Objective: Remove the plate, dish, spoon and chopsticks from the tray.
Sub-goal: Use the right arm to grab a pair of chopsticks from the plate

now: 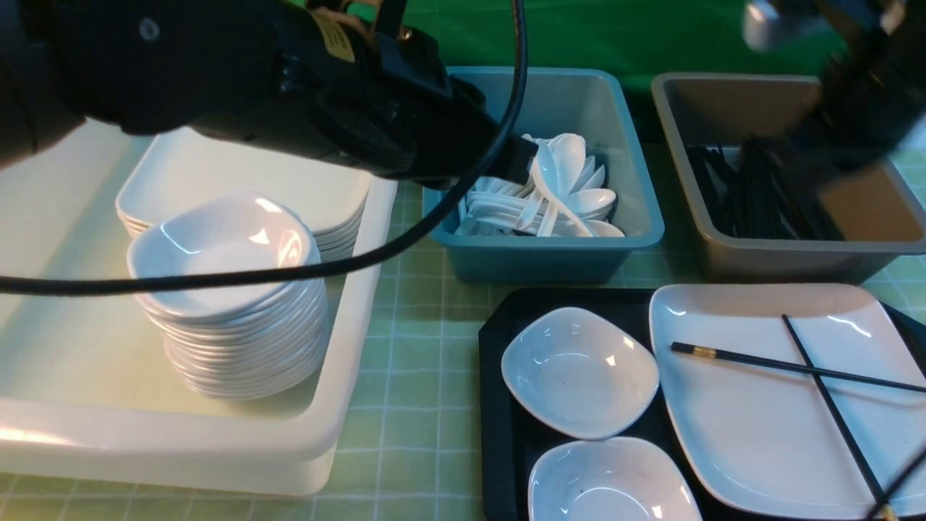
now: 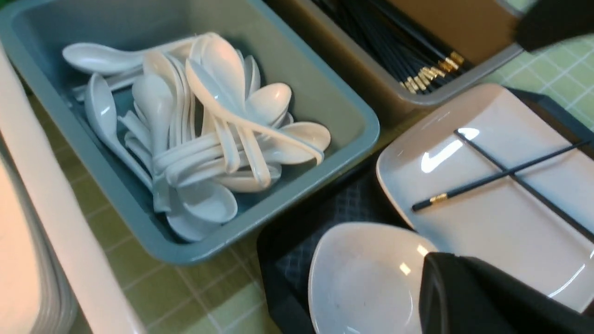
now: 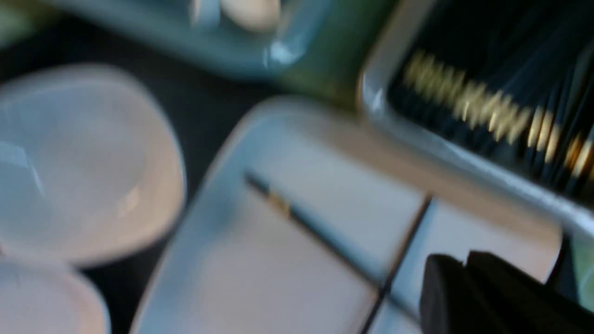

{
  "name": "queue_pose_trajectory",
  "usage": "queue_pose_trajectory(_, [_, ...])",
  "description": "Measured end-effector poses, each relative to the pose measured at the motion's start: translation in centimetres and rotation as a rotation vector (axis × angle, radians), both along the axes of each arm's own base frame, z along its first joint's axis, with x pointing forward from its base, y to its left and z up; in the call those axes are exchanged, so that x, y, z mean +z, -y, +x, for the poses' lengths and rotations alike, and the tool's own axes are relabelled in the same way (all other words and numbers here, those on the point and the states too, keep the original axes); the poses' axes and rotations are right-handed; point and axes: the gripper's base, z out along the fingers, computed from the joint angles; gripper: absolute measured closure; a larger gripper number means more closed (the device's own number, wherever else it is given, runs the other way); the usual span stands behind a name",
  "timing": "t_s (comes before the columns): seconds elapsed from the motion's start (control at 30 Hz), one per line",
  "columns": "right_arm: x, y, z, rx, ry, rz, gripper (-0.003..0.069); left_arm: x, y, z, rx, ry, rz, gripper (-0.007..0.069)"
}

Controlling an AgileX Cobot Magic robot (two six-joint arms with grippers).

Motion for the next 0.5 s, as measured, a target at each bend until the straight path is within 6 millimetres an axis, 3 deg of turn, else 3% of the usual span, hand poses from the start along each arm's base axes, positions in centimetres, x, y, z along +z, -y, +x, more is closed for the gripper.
queue_pose_trajectory(0.03, [-0.4,0.2,-0.4,0.002,-0.014,-0.005,0.0568,0.0,0.0,0.0,0.000,-0.003,0.001,0.0643])
queue_pose_trajectory(0.07, [-2.2,1.0,-1.8,0.006,-0.061,-0.043,0.0491,-0.1,0.0,-0.1,-0.002,-0.014,0.001,0.0643])
queue_pose_trajectory(0.13, [-4.1,1.7,-2.7,0.007,-0.094,-0.086,0.0376,-0.1,0.0,-0.1,-0.004,-0.018,0.002,0.0643])
queue_pose_trajectory(0.2, [-6.7,2.2,-3.2,0.011,-0.105,-0.133,0.0197,-0.2,0.0,-0.2,-0.013,-0.026,0.016,0.0643])
queue_pose_trajectory(0.27, [-8.4,2.4,-3.4,0.012,-0.110,-0.161,0.0110,-0.3,0.0,-0.3,-0.019,-0.037,0.028,0.0643])
queue_pose_trajectory(0.37, [-10.7,2.6,-2.9,0.007,-0.104,-0.187,0.0055,-0.5,-0.1,-0.4,-0.024,-0.051,0.041,0.0643])
queue_pose_trajectory(0.5, [-12.8,2.5,-1.5,-0.006,-0.075,-0.183,0.0089,-0.5,-0.1,-0.4,-0.026,-0.054,0.046,0.0643])
